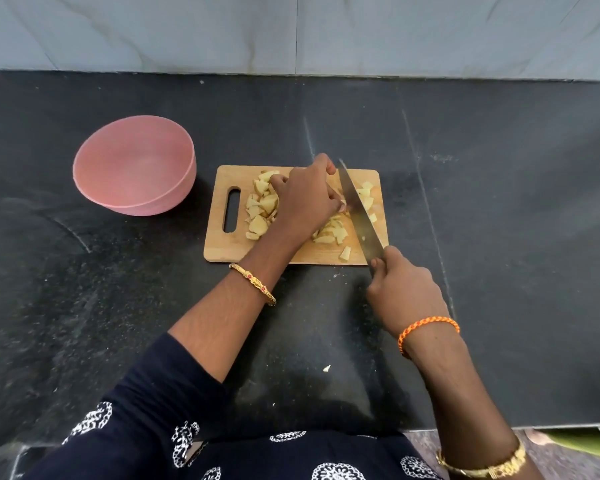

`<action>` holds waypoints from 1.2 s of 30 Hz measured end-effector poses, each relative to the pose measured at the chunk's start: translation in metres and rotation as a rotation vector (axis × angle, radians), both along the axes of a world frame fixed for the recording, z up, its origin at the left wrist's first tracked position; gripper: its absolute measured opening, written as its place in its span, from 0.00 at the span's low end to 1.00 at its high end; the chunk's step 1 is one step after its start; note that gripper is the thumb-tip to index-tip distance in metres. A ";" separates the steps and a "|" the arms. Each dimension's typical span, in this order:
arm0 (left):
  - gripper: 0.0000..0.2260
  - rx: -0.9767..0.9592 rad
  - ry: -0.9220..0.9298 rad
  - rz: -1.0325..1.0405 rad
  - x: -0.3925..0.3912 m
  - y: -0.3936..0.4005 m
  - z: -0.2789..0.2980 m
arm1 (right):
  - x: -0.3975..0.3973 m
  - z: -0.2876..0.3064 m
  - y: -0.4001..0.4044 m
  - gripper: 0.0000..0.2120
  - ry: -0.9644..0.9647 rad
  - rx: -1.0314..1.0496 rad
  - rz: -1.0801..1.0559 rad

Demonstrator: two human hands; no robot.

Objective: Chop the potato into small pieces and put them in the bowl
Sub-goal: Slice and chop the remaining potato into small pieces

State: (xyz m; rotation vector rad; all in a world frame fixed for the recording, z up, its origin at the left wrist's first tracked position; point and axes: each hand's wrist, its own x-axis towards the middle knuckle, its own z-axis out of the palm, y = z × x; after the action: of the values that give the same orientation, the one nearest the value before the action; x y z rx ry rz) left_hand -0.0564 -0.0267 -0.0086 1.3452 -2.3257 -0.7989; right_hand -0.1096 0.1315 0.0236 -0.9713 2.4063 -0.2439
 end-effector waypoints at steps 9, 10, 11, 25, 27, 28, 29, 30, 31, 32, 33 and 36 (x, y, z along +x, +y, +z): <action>0.19 -0.030 -0.017 0.013 -0.004 0.000 0.001 | -0.005 0.004 -0.011 0.07 0.009 0.028 0.030; 0.18 -0.033 -0.013 0.015 -0.004 0.000 0.000 | -0.005 0.004 -0.013 0.08 0.001 0.033 0.034; 0.18 -0.033 -0.008 0.017 -0.003 0.001 0.000 | -0.006 0.004 -0.016 0.09 -0.007 0.045 0.034; 0.08 -0.079 -0.187 -0.078 -0.004 0.000 0.004 | -0.008 -0.005 0.005 0.06 -0.077 -0.012 -0.047; 0.08 -0.092 -0.213 -0.083 -0.004 0.000 0.005 | -0.008 -0.004 0.003 0.08 -0.087 -0.056 -0.072; 0.09 -0.091 -0.216 -0.088 -0.003 0.000 0.005 | -0.007 -0.004 0.002 0.09 -0.097 -0.069 -0.073; 0.10 -0.081 -0.221 -0.102 -0.003 0.000 0.005 | -0.007 -0.004 0.001 0.09 -0.110 -0.070 -0.071; 0.11 -0.067 -0.236 -0.122 -0.003 0.000 0.005 | -0.007 -0.003 0.000 0.09 -0.121 -0.069 -0.067; 0.12 -0.057 -0.252 -0.139 -0.004 0.000 0.005 | -0.008 -0.003 -0.001 0.09 -0.129 -0.068 -0.065; 0.12 -0.054 -0.263 -0.146 -0.004 0.000 0.005 | -0.008 -0.003 -0.002 0.10 -0.134 -0.069 -0.062; 0.11 -0.058 -0.263 -0.139 -0.004 0.000 0.005 | -0.007 -0.003 -0.002 0.09 -0.134 -0.068 -0.061; 0.09 -0.077 -0.235 -0.100 -0.005 -0.001 0.005 | 0.000 -0.004 -0.004 0.07 -0.112 -0.058 -0.050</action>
State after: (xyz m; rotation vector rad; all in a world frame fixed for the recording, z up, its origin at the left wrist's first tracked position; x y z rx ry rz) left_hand -0.0619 -0.0277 -0.0035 1.3626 -2.5935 -0.6009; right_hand -0.1100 0.1270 0.0200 -0.8997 2.3340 -0.3782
